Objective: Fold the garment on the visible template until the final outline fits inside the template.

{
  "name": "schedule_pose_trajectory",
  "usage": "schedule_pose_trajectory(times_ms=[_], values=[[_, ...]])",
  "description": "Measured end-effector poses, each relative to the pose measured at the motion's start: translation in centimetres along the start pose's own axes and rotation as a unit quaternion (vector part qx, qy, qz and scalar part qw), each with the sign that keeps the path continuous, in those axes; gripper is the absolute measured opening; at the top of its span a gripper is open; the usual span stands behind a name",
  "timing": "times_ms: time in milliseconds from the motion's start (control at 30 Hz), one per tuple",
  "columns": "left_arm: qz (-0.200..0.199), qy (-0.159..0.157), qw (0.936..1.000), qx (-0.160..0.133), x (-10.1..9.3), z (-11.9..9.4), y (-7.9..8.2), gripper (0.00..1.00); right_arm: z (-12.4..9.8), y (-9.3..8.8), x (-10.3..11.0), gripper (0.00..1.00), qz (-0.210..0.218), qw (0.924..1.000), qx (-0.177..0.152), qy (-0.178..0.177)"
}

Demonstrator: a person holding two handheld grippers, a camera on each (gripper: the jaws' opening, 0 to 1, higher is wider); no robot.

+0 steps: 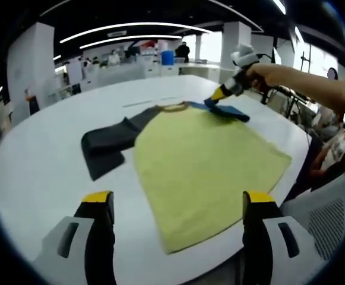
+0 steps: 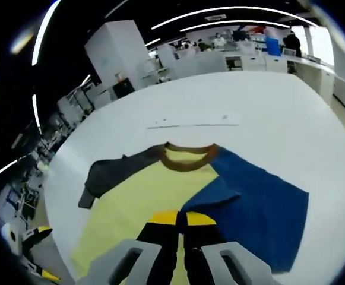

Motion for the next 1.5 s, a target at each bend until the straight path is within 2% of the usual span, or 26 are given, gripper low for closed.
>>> schedule_pose_trajectory(times_ms=[900,1133,1500], values=[[0.003,0.002,0.9999,0.014,0.2,0.1,-0.5,0.86,3.2,0.6,6.5,0.00,-0.050,0.9976,0.031,0.037],[0.003,0.003,0.9999,0.012,0.3,0.2,-0.5,0.86,3.8,0.8,7.8,0.00,-0.088,0.9948,0.043,0.029],[0.001,0.003,1.0000,0.008,0.4,0.1,-0.5,0.86,4.3,1.2,10.1,0.00,-0.104,0.9927,0.045,0.044]])
Point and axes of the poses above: the point that each gripper's makers call its tool centre point, and the gripper's own axes: z roughly forward along the fingers, x roughly to its left, y roughly out of its top, the point moved 8 cm from there along -z, roughly backward along the fingers, and after that the axes turned 1 degree about -x, right-handed, at the moved point
